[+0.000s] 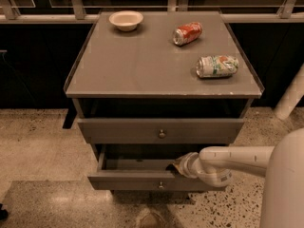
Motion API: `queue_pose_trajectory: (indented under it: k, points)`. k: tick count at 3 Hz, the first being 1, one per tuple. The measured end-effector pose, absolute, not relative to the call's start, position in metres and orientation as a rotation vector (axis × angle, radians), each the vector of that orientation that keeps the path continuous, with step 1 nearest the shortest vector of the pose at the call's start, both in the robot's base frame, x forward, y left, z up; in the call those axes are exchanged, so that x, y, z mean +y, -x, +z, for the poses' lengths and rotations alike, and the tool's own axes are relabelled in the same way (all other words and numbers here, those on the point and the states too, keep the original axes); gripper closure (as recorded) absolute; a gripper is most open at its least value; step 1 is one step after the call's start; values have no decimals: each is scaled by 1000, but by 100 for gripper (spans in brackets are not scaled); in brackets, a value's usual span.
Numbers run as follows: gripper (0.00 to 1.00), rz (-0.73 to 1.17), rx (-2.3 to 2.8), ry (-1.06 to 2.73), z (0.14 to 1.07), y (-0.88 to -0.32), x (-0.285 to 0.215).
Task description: Open middle drawer
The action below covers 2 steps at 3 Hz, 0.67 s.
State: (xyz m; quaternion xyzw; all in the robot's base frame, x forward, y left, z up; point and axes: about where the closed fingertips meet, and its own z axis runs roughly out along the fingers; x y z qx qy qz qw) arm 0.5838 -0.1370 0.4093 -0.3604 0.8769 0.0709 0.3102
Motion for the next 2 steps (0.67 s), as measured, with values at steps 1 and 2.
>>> queue_pose_trajectory:
  k: [1, 2]
  points:
    - [100, 209, 2313, 926, 405, -568, -137]
    - [100, 231, 2309, 899, 404, -556, -137]
